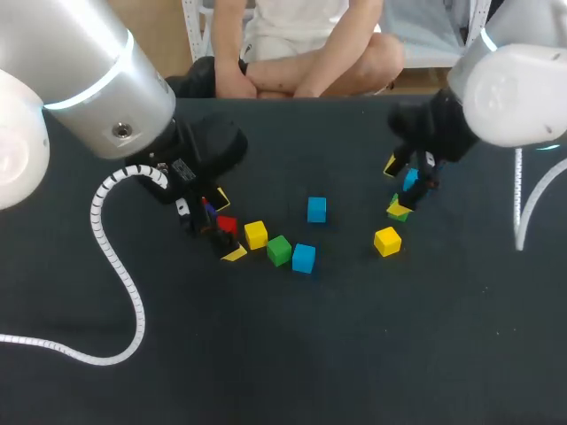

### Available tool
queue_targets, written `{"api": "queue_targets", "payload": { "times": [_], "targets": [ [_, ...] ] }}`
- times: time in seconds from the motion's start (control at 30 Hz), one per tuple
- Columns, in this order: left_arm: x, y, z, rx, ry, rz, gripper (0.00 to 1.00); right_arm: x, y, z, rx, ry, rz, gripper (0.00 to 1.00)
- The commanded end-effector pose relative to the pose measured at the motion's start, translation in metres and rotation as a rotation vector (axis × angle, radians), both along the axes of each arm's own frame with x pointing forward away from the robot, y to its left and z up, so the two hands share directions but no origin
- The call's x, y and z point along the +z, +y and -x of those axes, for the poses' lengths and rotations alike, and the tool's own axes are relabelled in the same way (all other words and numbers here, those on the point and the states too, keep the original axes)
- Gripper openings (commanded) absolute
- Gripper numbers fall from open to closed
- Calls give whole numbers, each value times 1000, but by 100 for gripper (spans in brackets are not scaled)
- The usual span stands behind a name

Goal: Place the blue cubes, place green cubes on the blue cubes, place the yellow cubes on the green cubes, then place the red cubes on the yellow cubes, and place purple cube on the red cubes.

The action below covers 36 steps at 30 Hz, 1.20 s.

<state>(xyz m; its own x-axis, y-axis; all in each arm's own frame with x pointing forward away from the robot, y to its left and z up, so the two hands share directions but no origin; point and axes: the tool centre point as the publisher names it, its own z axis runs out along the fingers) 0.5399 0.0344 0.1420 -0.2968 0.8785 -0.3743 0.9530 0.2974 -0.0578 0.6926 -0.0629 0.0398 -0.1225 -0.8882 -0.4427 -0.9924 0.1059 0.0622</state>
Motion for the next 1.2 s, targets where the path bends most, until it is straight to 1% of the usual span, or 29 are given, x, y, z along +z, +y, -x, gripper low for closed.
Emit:
{"api": "queue_targets", "payload": {
  "times": [0.03,0.53,0.7,1.2],
  "targets": [
    [0,0,-1,-2,2,-2,100,6,-9,12,-22,-22,4,100],
    [0,0,-1,-2,2,-2,100,13,-31,29,-77,-34,38,100],
    [0,0,-1,-2,2,-2,100,18,-30,35,-103,-32,53,100],
    [0,0,-1,-2,2,-2,100,18,-30,35,-103,-32,53,100]
  ]
}}
